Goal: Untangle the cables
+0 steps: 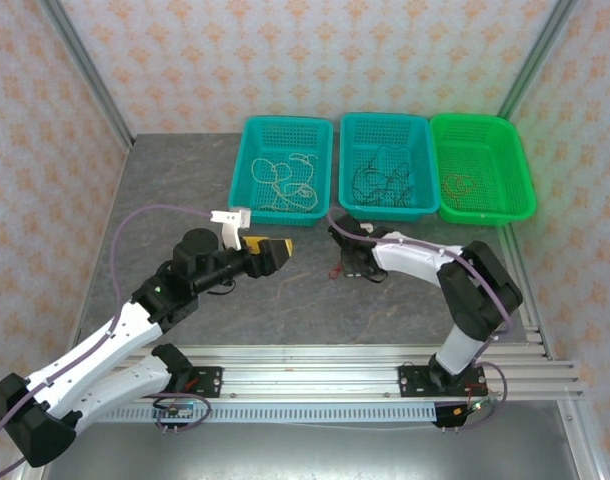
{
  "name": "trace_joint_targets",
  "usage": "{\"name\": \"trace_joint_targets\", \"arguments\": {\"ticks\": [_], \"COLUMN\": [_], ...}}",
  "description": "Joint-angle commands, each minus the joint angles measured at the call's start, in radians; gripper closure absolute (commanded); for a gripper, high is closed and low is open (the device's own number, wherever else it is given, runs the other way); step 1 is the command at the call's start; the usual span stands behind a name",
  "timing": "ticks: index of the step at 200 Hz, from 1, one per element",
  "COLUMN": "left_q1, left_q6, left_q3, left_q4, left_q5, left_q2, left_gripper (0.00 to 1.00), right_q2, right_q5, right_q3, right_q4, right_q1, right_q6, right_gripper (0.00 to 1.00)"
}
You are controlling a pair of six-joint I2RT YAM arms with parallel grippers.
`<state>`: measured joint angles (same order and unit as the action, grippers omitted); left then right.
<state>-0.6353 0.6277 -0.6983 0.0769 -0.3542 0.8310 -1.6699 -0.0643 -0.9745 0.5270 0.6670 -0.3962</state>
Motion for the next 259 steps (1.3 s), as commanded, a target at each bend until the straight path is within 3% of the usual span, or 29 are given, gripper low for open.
{"name": "trace_joint_targets", "arguments": {"ticks": [1, 10, 62, 85, 105, 127, 156, 207, 213, 227, 233, 259], "left_q1": [-0.01, -0.011, -0.016, -0.021, -0.021, -0.022, -0.023, -0.023, -0.023, -0.023, -0.023, -0.023], "left_q6": [0.007, 0.009, 0.019, 0.018, 0.02, 0.025, 0.038, 0.031, 0.03, 0.028, 0.027, -0.001], "left_q3": [0.011, 0.012, 0.011, 0.01, 0.004, -0.006, -0.004, 0.0, -0.003, -0.01, -0.013, -0.023], "left_q4": [-0.01, -0.016, -0.064, -0.073, -0.07, -0.031, 0.028, 0.063, 0.064, 0.076, 0.084, 0.155], "left_q5": [0.022, 0.016, -0.018, -0.011, -0.002, 0.025, 0.086, 0.133, 0.134, 0.142, 0.146, 0.237], "left_q2": [0.0, 0.002, 0.0, 0.0, 0.01, 0.007, -0.024, -0.054, -0.052, -0.048, -0.047, -0.061], "left_gripper": [0.15, 0.15, 0.16, 0.15, 0.13, 0.11, 0.1, 0.1, 0.1, 0.1, 0.1, 0.09], "right_q2": [0.079, 0.115, 0.475, 0.611, 0.65, 0.6, 0.431, 0.059, 0.024, -0.036, -0.051, -0.02], "right_q5": [-0.052, -0.058, -0.111, -0.096, -0.064, -0.058, -0.055, -0.067, -0.07, -0.063, -0.052, 0.078], "right_q3": [0.027, 0.037, 0.125, 0.156, 0.15, 0.115, 0.041, -0.227, -0.258, -0.332, -0.359, -0.358], "right_q4": [0.019, 0.008, -0.135, -0.221, -0.282, -0.35, -0.421, -0.391, -0.372, -0.315, -0.289, -0.262], "right_q1": [0.002, 0.002, -0.044, -0.174, -0.35, -0.538, -0.713, -0.806, -0.809, -0.811, -0.814, -0.811], "right_q6": [-0.012, -0.025, -0.171, -0.238, -0.282, -0.314, -0.344, -0.311, -0.31, -0.311, -0.308, -0.288], "right_gripper": [0.96, 1.0, 1.0, 1.0, 1.0, 1.0, 1.0, 1.0, 0.94, 0.63, 0.55, 0.45]}}
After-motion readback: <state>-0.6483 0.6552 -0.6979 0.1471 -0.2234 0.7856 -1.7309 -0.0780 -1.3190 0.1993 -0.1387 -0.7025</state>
